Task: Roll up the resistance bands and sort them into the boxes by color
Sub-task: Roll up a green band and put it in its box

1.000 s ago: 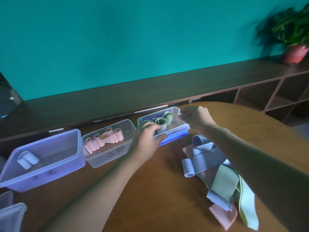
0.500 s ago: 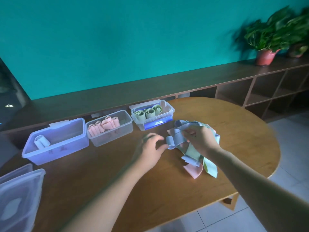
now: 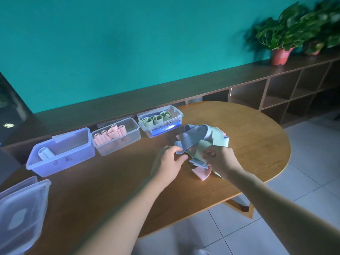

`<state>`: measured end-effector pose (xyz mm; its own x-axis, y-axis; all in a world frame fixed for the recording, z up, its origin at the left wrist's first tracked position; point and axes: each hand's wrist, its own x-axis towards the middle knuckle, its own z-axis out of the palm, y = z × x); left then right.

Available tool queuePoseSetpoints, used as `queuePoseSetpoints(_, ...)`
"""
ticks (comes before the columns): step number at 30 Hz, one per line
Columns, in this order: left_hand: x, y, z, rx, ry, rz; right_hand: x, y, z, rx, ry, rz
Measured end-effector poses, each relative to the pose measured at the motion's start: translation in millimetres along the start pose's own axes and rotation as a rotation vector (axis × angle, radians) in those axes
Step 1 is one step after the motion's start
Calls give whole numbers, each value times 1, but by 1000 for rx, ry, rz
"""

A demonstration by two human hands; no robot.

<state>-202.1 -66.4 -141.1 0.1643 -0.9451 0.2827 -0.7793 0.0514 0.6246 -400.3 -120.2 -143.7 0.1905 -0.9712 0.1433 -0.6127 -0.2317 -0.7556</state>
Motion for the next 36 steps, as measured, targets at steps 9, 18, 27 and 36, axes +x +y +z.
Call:
queuePoseSetpoints(9, 24, 2, 26, -12, -38, -46, 2, 12, 2, -101, -73, -113)
queuePoseSetpoints(18, 45, -16, 30, 156, -198, -206, 7, 10, 9, -103, -93, -104)
queuePoseSetpoints(27, 50, -21, 21, 16, -57, -157, 17, 2, 7, -55, -31, -162)
queuePoseSetpoints(36, 121, -50, 0, 3, 183, -30, 126, -60, 28, -101, -2, -210)
